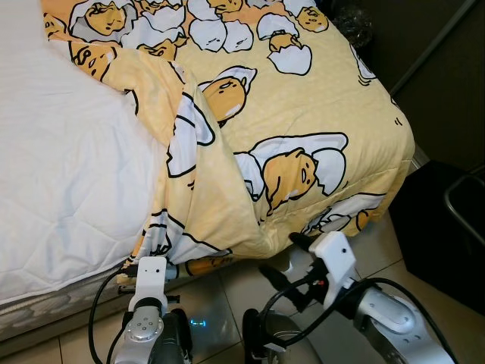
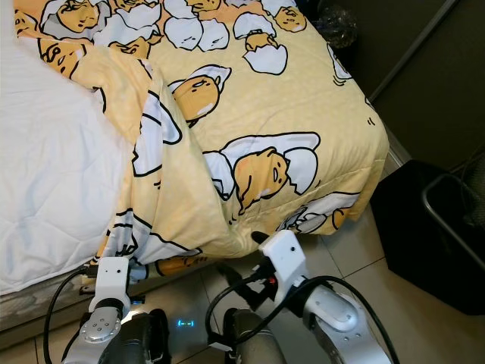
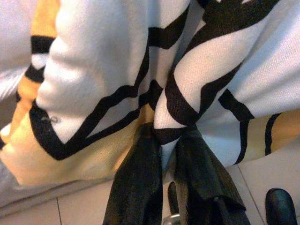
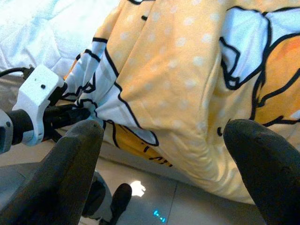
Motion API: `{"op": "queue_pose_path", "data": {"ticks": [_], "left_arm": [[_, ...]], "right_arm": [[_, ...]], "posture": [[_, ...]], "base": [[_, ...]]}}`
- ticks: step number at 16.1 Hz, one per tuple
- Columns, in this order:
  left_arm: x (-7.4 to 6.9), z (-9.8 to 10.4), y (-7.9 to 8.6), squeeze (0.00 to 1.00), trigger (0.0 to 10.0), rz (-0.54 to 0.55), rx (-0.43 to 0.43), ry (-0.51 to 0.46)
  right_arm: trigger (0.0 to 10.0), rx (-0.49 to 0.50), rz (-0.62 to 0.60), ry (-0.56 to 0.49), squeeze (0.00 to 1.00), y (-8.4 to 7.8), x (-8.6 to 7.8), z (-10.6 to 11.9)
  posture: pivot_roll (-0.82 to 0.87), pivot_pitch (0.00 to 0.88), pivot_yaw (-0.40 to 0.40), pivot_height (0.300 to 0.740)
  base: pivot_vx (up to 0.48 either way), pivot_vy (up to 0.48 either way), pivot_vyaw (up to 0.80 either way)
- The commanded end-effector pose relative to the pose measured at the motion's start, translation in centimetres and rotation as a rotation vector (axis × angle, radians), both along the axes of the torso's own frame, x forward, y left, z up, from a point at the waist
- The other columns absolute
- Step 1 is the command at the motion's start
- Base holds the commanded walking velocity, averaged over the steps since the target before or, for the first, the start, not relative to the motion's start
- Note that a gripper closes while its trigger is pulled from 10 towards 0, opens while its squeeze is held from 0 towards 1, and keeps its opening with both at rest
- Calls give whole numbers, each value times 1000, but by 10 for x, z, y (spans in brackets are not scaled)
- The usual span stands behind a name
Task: Clean up the room
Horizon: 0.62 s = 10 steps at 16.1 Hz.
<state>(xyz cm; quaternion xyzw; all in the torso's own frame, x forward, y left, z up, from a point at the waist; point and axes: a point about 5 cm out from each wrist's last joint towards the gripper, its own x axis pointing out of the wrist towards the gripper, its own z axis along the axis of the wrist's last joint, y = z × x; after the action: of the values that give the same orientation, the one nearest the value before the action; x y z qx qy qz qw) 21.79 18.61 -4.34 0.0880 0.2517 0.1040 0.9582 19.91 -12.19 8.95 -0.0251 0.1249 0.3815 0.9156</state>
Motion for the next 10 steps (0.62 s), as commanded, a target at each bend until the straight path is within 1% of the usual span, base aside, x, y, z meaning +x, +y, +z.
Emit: {"op": "queue_pose_path", "data": {"ticks": [1, 2, 3, 4, 5, 6, 7, 8, 10], "left_arm": [[-21, -14, 3, 0, 0, 75, -9, 76], [-31, -20, 8, 0, 0, 130, -15, 111], [-37, -23, 10, 0, 0, 157, -22, 129], [-61, -36, 20, 0, 0, 302, -79, 221], [-75, -43, 25, 0, 0, 377, -102, 270], [-86, -47, 26, 0, 0, 422, -120, 297], [-91, -48, 27, 0, 0, 437, -121, 309], [-99, -51, 27, 0, 0, 458, -127, 335], [-110, -56, 25, 0, 0, 492, -156, 384]], "right_arm": [[10000, 2, 4, 27, 0, -2, -2, -4], [10000, 8, 10, 29, 0, -1, -2, -5], [10000, 10, 15, 29, 0, 0, -3, -5], [10000, 13, 24, 31, 0, 1, -4, -5], [10000, 12, 25, 32, 0, 1, -5, -6], [10000, 11, 25, 34, 0, 0, -5, -6], [10000, 10, 24, 35, 0, 0, -5, -7], [10000, 9, 24, 36, 0, 0, -4, -7], [10000, 7, 26, 39, 0, 0, -4, -9]], "posture": [[-130, 228, -141, 710], [-128, 226, -141, 710], [-127, 224, -141, 710], [-128, 220, -140, 710], [-128, 220, -140, 710], [-127, 219, -140, 710], [-125, 217, -140, 710], [-123, 217, -140, 710], [-118, 218, -140, 710]], "base": [[0, 0, 0], [0, 0, 0], [0, 0, 0], [0, 0, 0], [0, 0, 0], [0, 0, 0], [0, 0, 0], [0, 0, 0], [0, 0, 0]]}}
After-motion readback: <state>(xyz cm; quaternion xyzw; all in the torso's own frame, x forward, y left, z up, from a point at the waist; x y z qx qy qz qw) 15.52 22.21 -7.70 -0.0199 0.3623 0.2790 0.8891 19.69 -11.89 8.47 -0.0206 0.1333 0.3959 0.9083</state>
